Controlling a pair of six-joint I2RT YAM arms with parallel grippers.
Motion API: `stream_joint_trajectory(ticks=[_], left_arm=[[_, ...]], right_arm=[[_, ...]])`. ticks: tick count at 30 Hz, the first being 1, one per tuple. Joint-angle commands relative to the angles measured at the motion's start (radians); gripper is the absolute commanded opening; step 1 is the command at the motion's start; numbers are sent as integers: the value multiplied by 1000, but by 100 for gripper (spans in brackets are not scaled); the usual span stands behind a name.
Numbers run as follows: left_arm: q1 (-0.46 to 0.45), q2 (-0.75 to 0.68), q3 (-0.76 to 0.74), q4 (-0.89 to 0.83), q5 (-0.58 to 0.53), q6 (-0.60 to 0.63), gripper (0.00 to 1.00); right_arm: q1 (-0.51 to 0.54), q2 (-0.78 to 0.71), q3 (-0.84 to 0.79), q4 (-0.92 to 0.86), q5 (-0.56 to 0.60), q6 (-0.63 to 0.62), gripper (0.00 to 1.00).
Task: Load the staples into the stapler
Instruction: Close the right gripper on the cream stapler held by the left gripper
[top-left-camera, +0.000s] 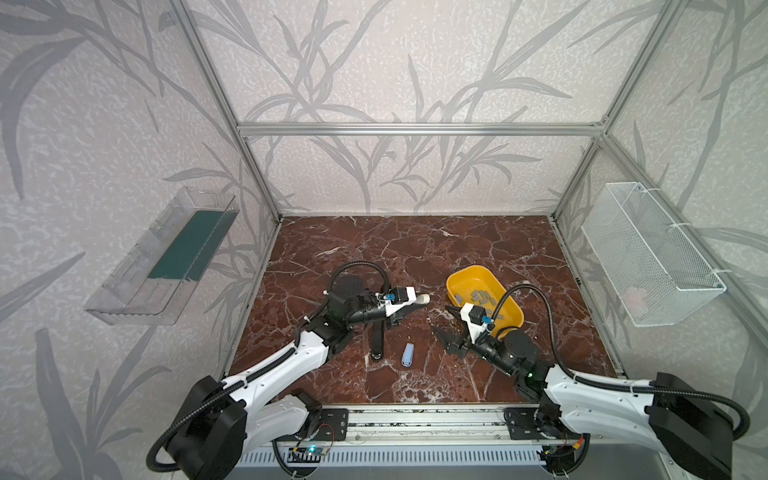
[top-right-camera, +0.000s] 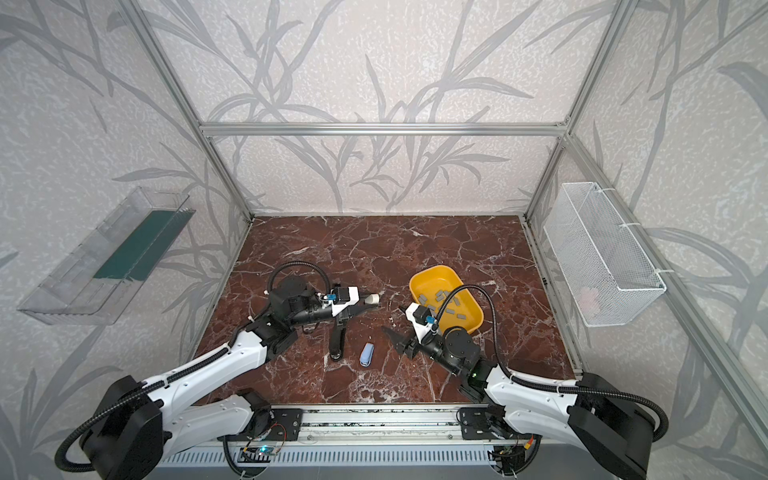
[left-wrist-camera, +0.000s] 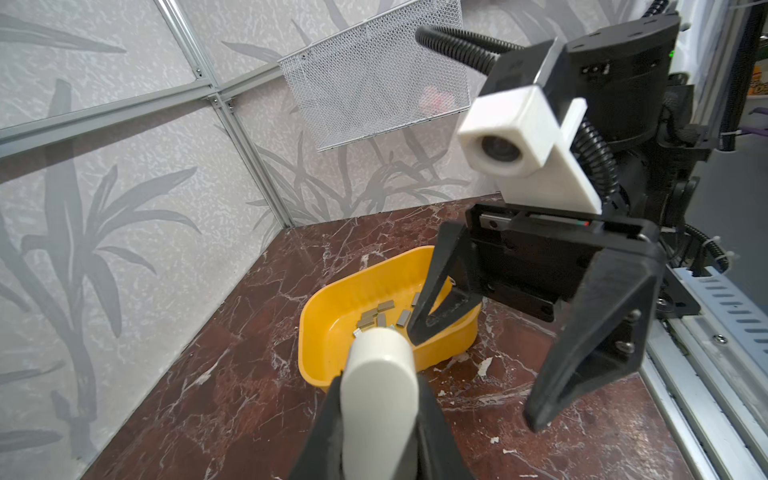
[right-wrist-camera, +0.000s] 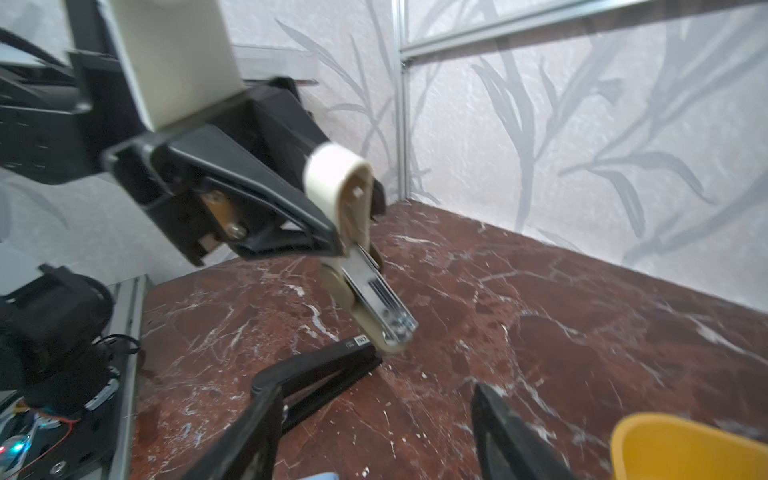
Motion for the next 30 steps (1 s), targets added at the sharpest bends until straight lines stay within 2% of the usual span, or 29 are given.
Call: stream_joint_trajectory(ticks=[1, 6, 9, 18, 22, 26, 30], left_arm=[[-1, -38, -11, 42, 113, -28, 0], [-1, -69, -26, 48, 186, -48, 0], [0, -77, -27, 38, 228, -52, 0], [-1, -86, -20, 22, 262, -52, 0], [-1, -87, -16, 24, 291, -61, 0], [-2, -80, -11, 12, 280, -48, 0], [-2, -73, -7, 14, 284, -45, 0]], right_arm=[[6, -15, 29, 61, -104, -161, 79], [5, -54, 76, -89, -177, -222, 89], [5, -48, 118, -175, -199, -244, 89], [2, 38, 233, -230, -262, -274, 86], [3, 93, 266, -266, -297, -270, 76], [3, 110, 263, -248, -322, -256, 54], [3, 124, 270, -248, -339, -244, 39]])
